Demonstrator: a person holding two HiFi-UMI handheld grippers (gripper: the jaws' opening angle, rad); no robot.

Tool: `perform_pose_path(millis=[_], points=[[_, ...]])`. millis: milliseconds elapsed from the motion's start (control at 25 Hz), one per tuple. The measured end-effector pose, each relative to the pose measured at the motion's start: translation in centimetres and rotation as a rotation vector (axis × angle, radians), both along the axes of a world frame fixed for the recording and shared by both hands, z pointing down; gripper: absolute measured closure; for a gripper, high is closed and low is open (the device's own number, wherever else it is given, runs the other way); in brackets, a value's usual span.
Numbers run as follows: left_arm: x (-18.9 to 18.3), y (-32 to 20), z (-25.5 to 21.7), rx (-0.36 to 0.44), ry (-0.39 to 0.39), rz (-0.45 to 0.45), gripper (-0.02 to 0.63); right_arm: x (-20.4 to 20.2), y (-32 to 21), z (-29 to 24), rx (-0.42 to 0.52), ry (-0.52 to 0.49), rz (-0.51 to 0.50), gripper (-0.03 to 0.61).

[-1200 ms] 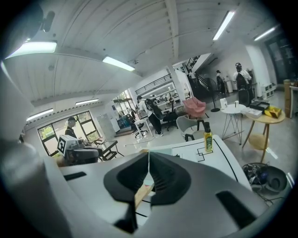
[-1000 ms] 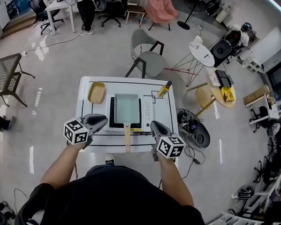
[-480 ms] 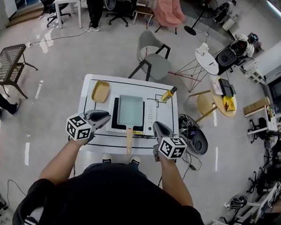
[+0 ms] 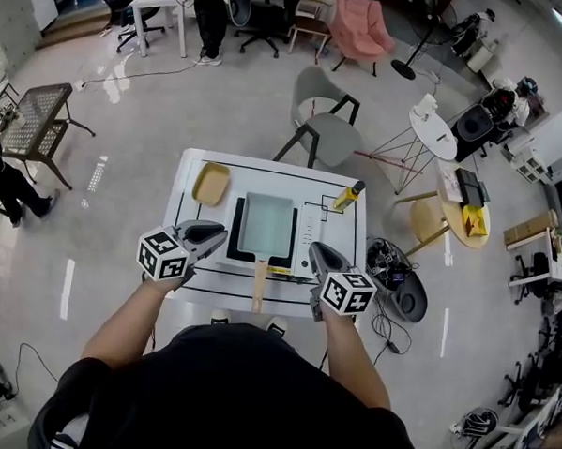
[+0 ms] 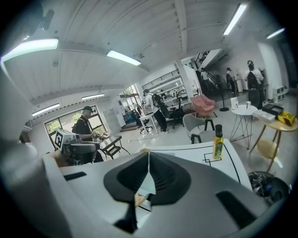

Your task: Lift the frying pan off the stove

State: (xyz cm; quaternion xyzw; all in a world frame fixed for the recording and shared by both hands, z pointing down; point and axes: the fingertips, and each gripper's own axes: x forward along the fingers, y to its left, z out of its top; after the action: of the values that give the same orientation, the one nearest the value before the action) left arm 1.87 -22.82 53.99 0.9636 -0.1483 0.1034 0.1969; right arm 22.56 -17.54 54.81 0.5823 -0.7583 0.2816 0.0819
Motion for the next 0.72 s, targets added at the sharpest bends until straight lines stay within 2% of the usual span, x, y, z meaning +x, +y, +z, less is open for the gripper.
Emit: perform_pose_path(millis=[240, 720], points=[[0.6, -0.3, 1.2, -0.027, -0.010, -0.040, 0.554, 0.6, -0.7, 1.2, -0.020, -0.033, -0.038, 0.565], [1.7, 1.4, 4.9, -0.145, -0.044, -0.066, 0.534, 0.2, -1.0, 4.9, -0.121, -0.126, -0.126, 0.561]])
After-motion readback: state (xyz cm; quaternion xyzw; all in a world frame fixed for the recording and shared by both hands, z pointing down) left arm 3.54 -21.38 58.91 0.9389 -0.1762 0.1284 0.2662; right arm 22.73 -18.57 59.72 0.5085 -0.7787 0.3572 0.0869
